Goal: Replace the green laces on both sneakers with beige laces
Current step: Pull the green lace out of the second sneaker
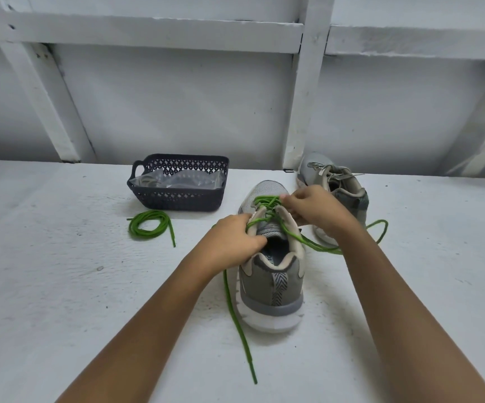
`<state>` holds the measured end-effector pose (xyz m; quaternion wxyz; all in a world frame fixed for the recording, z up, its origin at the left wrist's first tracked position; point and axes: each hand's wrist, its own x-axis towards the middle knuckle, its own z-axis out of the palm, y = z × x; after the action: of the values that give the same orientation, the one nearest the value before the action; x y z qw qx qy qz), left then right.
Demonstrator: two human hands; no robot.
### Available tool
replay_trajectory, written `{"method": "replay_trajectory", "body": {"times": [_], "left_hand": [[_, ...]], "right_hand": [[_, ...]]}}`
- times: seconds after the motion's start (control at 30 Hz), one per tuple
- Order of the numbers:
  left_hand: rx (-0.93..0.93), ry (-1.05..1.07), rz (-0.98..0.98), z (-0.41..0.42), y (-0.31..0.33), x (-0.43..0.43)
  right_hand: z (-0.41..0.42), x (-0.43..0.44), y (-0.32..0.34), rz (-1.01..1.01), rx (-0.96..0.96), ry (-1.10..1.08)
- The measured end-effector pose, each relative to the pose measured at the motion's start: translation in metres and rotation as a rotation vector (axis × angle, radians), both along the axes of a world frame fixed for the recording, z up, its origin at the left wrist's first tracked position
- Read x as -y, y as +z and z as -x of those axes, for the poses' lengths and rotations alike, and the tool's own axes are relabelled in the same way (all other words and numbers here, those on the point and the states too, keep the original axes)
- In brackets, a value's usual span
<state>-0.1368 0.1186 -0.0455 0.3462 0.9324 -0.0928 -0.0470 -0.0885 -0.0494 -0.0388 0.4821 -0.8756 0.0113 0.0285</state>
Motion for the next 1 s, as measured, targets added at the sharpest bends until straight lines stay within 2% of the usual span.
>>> {"method": "replay_trajectory", "body": {"times": [0.1, 0.27, 0.37, 0.47, 0.53, 0.6, 0.73, 0.9, 0.93, 1.0], "left_hand": [[0.013, 0.001, 0.000, 0.000, 0.000, 0.001], [0.032, 0.008, -0.006, 0.001, -0.001, 0.001], [0.032, 0.018, -0.008, 0.001, -0.001, 0.000], [0.031, 0.018, -0.007, 0.000, -0.001, 0.000], [0.026, 0.019, 0.002, 0.000, -0.001, 0.001], [0.023, 0.014, 0.002, 0.000, -0.001, 0.001], [0.016, 0.014, 0.003, 0.000, -0.001, 0.000], [0.012, 0.007, -0.009, 0.000, -0.002, 0.000], [0.009, 0.008, -0.008, 0.000, -0.002, -0.001], [0.007, 0.006, -0.011, -0.001, -0.002, -0.001]], "right_hand": [[0.003, -0.001, -0.003, 0.038, 0.081, 0.022], [-0.001, -0.004, -0.012, -0.249, 0.098, -0.173], [-0.002, -0.007, -0.012, -0.265, 0.100, -0.239], [0.000, -0.002, -0.010, -0.301, 0.006, -0.158], [0.005, 0.005, -0.008, -0.240, -0.055, -0.017], [0.009, 0.008, -0.006, -0.186, -0.031, 0.037], [0.011, 0.006, -0.001, -0.264, 0.092, -0.073], [0.007, 0.002, 0.000, -0.549, 0.129, -0.290], [0.007, 0.000, -0.001, -0.560, 0.100, -0.284], [0.009, 0.000, -0.001, -0.458, 0.019, -0.170]]}}
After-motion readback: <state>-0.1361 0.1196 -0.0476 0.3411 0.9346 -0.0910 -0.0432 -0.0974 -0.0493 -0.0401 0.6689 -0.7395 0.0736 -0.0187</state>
